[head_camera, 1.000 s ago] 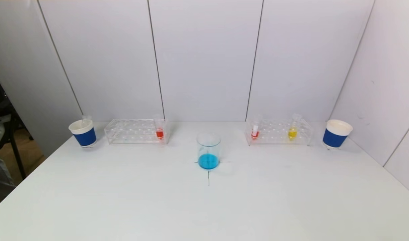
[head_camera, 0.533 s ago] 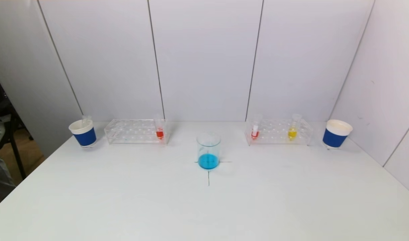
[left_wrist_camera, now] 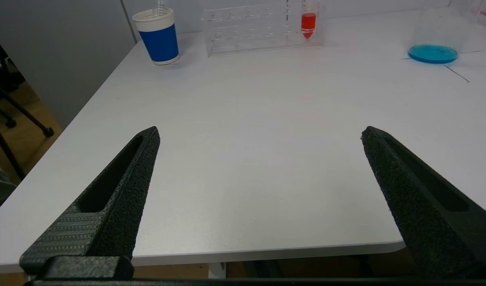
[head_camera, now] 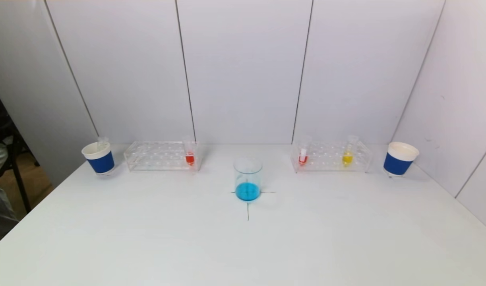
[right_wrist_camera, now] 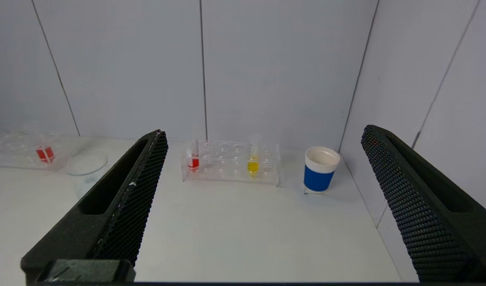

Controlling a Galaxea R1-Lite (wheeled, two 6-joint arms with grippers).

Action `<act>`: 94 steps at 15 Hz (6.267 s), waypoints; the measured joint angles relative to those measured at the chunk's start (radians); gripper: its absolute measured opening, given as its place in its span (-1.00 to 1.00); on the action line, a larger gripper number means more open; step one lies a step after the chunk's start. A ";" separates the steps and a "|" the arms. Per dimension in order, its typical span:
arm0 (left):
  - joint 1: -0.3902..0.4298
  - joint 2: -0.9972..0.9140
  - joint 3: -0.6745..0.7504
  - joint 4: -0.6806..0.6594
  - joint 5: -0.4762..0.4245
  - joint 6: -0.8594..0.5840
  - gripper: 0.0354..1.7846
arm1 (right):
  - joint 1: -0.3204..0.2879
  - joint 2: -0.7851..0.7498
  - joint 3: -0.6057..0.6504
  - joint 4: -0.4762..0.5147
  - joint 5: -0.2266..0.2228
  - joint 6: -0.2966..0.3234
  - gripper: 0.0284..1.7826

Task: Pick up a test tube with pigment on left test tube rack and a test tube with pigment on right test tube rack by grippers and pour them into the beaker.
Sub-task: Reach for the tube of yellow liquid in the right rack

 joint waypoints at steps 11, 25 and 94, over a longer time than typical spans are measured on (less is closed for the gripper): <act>0.000 0.000 0.000 0.000 0.000 0.000 0.99 | 0.013 0.688 -0.047 -0.509 -0.009 0.011 0.99; 0.000 0.000 0.000 0.000 0.000 0.000 0.99 | 0.016 1.243 -0.056 -0.949 -0.014 0.038 0.99; 0.000 0.000 0.000 0.000 0.000 0.000 0.99 | 0.009 1.780 -0.373 -1.259 -0.070 0.027 0.99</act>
